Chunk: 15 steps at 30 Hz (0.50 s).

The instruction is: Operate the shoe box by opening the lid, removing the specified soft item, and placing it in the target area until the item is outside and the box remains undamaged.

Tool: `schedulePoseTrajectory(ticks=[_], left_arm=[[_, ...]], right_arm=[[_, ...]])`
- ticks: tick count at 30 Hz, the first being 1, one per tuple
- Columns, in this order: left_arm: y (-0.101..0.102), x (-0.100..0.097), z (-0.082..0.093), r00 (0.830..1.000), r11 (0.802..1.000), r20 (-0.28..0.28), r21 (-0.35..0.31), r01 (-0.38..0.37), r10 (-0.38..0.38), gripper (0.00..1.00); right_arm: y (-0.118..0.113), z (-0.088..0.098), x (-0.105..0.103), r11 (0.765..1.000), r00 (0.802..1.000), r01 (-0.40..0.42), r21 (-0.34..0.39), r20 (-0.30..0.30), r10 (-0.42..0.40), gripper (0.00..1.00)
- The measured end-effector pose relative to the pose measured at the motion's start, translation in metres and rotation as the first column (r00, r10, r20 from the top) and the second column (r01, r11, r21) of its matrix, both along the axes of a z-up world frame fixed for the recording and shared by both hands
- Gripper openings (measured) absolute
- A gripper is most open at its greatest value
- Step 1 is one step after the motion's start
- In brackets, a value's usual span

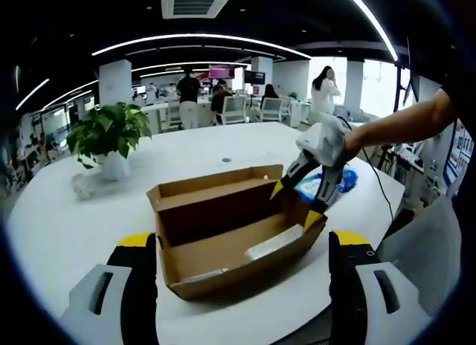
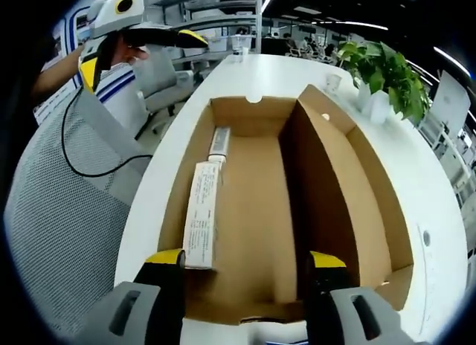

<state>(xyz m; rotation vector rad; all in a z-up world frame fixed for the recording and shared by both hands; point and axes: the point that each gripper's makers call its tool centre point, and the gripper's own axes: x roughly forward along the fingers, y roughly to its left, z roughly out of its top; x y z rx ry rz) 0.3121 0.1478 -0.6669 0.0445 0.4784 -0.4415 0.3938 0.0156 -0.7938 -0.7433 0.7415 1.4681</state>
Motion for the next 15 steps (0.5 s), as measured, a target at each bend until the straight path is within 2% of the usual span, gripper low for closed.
schedulePoseTrajectory(ticks=[7,10,15], left_arm=[[0.004,-0.005,-0.002,1.000,1.000,-0.004,0.005,-0.012,0.012,1.00],[0.006,-0.006,-0.002,1.000,1.000,-0.005,0.002,-0.020,0.020,1.00],[0.006,-0.008,-0.005,1.000,1.000,-0.013,0.007,-0.023,0.023,1.00]], right_arm=[[0.000,0.002,0.003,1.000,1.000,-0.009,-0.007,0.010,0.009,0.60],[0.005,0.005,-0.002,1.000,1.000,-0.004,0.015,-0.015,0.005,0.60],[0.012,0.001,-0.008,1.000,1.000,-0.019,0.013,-0.024,0.020,0.57]])
